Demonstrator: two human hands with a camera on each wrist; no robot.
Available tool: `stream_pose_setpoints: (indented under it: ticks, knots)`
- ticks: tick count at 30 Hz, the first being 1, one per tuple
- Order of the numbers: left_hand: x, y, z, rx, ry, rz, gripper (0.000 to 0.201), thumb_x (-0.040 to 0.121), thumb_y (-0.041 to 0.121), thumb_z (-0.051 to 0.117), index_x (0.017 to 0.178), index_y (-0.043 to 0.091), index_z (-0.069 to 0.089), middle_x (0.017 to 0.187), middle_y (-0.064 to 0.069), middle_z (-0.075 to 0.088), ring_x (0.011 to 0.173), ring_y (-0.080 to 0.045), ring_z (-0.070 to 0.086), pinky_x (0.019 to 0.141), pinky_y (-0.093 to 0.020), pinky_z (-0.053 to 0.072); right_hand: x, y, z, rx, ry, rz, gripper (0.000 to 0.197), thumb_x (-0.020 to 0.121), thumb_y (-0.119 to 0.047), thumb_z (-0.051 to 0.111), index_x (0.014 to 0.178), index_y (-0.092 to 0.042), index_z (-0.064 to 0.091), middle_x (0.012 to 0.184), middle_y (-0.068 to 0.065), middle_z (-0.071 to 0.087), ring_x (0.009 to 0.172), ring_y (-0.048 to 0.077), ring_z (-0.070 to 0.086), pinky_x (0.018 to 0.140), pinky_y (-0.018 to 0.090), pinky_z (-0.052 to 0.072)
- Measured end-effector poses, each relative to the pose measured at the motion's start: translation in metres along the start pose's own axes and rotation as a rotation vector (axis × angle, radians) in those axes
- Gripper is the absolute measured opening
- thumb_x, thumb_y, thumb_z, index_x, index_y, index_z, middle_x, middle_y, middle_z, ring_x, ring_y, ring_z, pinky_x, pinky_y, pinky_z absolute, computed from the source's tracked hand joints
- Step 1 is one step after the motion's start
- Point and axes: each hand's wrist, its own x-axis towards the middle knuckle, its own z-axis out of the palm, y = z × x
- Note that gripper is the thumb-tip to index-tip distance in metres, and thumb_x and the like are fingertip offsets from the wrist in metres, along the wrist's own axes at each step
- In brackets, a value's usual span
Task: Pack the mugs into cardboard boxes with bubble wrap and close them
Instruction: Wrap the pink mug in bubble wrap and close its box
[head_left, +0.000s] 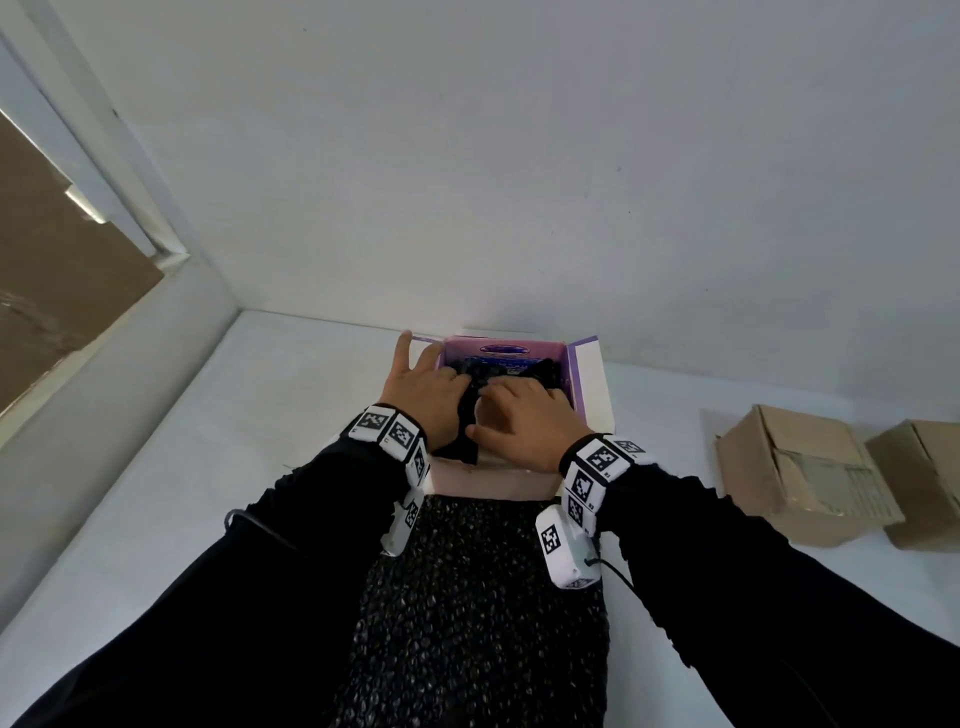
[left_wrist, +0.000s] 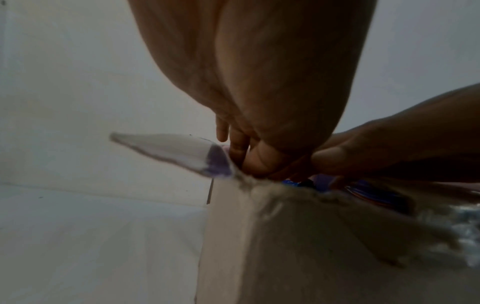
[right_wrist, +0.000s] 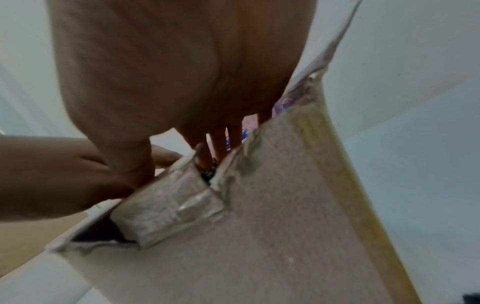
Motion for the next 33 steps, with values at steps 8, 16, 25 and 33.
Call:
stream_pose_setpoints:
  ticks: [8, 16, 25, 33]
  knots:
    - [0.014, 0.006, 0.024, -0.016, -0.046, 0.007, 0.048, 0.081, 0.045, 0.043, 0.126, 0.034, 0.054, 0.133, 0.016, 0.055, 0.146, -0.024, -0.013, 0.102, -0.061, -0.026, 0.017, 0.008, 0.007, -0.031, -0.196, 0.063, 0.089, 0.087, -0.069, 0.04, 0.155, -0.02, 0.01, 0.163, -0.003, 0.004, 0.149, 0.015, 0.002, 0.119, 0.046, 0.005]
    - [0.0, -0.003, 0.02, 0.047, 0.17, -0.034, 0.044, 0.088, 0.046, 0.033, 0.094, 0.024, 0.071, 0.114, 0.003, 0.065, 0.134, -0.025, 0.032, 0.112, -0.059, -0.005, 0.009, 0.012, -0.008, -0.302, -0.012, 0.228, 0.076, 0.09, -0.068, 0.025, 0.146, -0.017, 0.028, 0.125, 0.014, 0.061, 0.126, 0.033, 0.043, 0.114, 0.054, -0.001]
    - [-0.029, 0.002, 0.027, -0.046, 0.439, 0.055, 0.04, 0.088, 0.042, 0.04, 0.07, 0.021, 0.069, 0.078, 0.007, 0.068, 0.11, -0.024, 0.054, 0.111, -0.058, 0.013, -0.015, 0.009, -0.015, -0.371, 0.067, 0.13, 0.049, 0.094, -0.055, 0.035, 0.115, -0.017, 0.056, 0.118, 0.005, 0.058, 0.112, 0.026, 0.046, 0.098, 0.049, 0.022]
    - [-0.063, 0.014, 0.055, -0.165, 0.417, 0.152, 0.041, 0.09, 0.042, 0.039, 0.072, 0.024, 0.071, 0.077, 0.011, 0.069, 0.111, -0.019, 0.058, 0.11, -0.055, 0.018, -0.059, 0.006, 0.002, -0.21, 0.182, 0.131, 0.031, 0.096, -0.041, 0.037, 0.104, -0.025, 0.062, 0.103, -0.004, 0.064, 0.112, 0.019, 0.045, 0.098, 0.045, 0.014]
